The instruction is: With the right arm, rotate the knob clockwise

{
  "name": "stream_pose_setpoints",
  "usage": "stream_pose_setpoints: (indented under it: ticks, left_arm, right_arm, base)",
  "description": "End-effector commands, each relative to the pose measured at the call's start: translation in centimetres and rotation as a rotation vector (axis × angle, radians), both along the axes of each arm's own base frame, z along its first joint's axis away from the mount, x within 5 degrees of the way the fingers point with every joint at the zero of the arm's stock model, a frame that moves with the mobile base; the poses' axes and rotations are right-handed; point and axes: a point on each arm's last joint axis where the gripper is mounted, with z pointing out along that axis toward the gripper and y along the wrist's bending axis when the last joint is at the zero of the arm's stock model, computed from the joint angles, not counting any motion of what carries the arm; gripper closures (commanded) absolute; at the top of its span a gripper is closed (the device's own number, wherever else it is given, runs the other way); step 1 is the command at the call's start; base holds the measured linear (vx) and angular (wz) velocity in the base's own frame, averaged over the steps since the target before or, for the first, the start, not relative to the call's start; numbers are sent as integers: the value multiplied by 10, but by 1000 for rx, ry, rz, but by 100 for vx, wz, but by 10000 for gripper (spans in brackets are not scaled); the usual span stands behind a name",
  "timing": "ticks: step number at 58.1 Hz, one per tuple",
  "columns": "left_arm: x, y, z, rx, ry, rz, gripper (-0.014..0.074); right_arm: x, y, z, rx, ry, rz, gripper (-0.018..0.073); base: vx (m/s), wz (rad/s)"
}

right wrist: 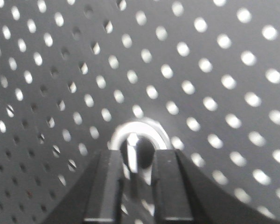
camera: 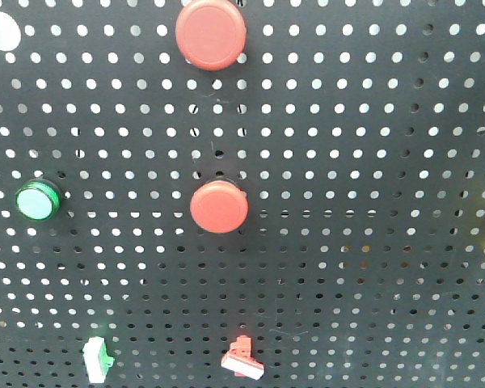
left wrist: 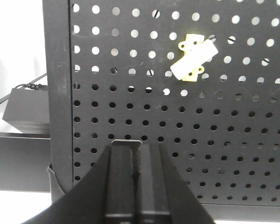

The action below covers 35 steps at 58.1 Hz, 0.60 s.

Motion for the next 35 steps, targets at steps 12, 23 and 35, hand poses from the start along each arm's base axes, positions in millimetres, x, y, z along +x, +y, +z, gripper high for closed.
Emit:
stream_pose_setpoints:
  ticks: [12,23,35]
  left_arm:
    - [0,1,3,-17,-68,11,603]
    - [0,1,3,-17,-68,11,603]
    - [0,1,3,-17,-68,11,603]
  right_arm:
    - [8,5,10,50,-66,15,398]
    - [11,6,9,58,-54,15,514]
    - [16,8,7,293,39,16,569]
  base:
    - [0,0]
    - [0,0]
    - [0,0]
